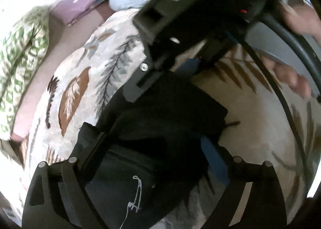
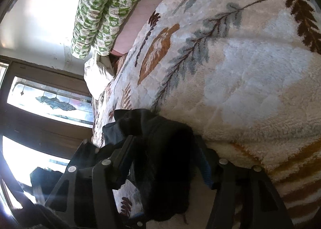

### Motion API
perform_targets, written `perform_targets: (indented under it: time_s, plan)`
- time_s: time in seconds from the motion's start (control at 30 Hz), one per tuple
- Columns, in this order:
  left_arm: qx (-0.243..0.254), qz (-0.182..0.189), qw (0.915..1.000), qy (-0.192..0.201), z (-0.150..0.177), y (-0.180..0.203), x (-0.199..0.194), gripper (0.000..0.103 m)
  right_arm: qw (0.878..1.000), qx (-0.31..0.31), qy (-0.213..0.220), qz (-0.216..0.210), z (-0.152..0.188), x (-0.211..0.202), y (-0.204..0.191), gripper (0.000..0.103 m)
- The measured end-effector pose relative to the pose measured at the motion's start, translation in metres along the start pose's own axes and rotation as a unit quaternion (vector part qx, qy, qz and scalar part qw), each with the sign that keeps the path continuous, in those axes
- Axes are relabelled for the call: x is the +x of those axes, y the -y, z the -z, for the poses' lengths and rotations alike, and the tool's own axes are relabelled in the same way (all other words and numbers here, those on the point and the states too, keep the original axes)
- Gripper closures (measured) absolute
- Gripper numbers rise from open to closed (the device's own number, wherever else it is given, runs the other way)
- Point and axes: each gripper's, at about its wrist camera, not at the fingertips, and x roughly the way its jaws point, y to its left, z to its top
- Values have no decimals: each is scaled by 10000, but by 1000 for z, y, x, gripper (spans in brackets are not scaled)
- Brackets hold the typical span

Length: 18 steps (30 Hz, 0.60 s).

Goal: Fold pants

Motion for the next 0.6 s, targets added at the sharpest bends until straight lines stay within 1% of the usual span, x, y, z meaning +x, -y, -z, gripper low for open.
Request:
perform_targets:
  time_s: [0.07,0.1,0.13,0.17,0.2,0.23,0.27,0.3,0.33,0.4,0.47,0.5,0.53,0.6]
  plan:
    - [17,-105,9999,118,5,8,-3,12,10000,-63,-2,49,-1,1,-2,40]
    - [-33,-78,9999,145,7,8,-3,16,9999,-81,24,90,-1,2,-3,41]
    - [-199,31,9997,151,8,6,-3,23,9998,-98,45,140,-2,2,-3,43]
    - [-384,161,9990,135,9,5,-4,27,9996,-123,73,231,-2,2,-4,51]
    - [-501,270,9983,131,10,2,-5,36,9994,-110,89,306,-3,2,-2,61]
    - [-605,373,9974,146,11,2,-7,45,9995,-79,111,284,-2,1,-1,63]
    - [-648,449,9968,146,12,4,-8,50,9995,-77,139,264,-2,0,0,65]
    - [-675,534,9962,131,12,6,-11,61,9994,-95,167,284,-1,0,0,66]
    - [-691,630,9955,130,13,9,-15,69,9994,-72,187,284,0,0,0,66]
    - [-594,707,9955,192,13,13,-23,73,9994,-23,217,268,0,0,1,66]
    - [-370,916,9948,240,15,21,-34,68,9994,26,224,249,0,-1,2,66]
    - [-222,929,9951,263,16,25,-37,55,9995,49,229,231,0,-1,3,65]
    - [-44,894,9955,303,17,30,-40,38,9994,46,229,237,0,-1,3,65]
    - [211,760,9964,313,17,36,-39,26,9994,31,221,264,0,-2,3,63]
